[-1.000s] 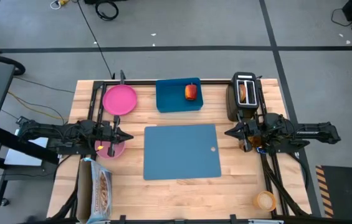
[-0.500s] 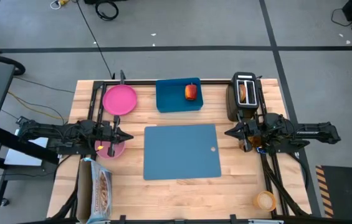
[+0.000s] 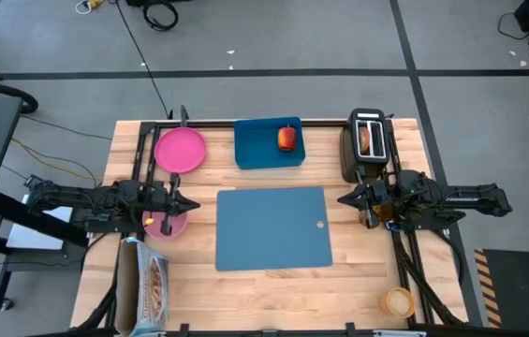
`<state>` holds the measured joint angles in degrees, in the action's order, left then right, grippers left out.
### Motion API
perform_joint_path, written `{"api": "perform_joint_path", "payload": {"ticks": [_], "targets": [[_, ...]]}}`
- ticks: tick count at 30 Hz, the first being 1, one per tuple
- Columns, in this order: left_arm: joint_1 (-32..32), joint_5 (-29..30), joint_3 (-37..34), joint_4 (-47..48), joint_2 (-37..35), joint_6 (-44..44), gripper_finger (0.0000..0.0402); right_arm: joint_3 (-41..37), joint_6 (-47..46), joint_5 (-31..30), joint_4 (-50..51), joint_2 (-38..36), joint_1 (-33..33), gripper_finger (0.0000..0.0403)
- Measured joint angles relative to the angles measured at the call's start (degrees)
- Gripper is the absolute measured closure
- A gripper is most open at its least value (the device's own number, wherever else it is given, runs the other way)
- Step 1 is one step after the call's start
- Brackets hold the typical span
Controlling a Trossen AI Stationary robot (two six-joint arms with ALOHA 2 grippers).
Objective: Arrange a breakfast setting
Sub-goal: Put the pink bowl on the middle of the blue tablemat
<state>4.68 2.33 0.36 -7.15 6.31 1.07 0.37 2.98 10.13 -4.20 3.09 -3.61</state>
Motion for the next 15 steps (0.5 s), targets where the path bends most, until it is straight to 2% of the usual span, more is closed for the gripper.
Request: {"api": "perform_joint_path", "payload": {"ticks": [2, 8, 11, 15], "targets": [[0.0, 0.0, 0.0, -1.4, 0.1, 4.3, 0.039, 0.0, 0.0, 0.0, 0.0, 0.0, 0.0, 0.0382], [0.0, 0.0, 2.0, -3.5, 1.3, 7.3, 0.039, 0.0, 0.0, 0.0, 0.0, 0.0, 0.0, 0.0382], [0.1, 0.0, 6.0, -3.6, 4.6, 9.1, 0.0393, 0.0, 0.0, 0.0, 0.0, 0.0, 0.0, 0.0382], [1.9, 0.3, 12.6, 1.4, 13.7, 11.3, 0.0397, 0.0, 0.0, 0.0, 0.0, 0.0, 0.0, 0.0382]]}}
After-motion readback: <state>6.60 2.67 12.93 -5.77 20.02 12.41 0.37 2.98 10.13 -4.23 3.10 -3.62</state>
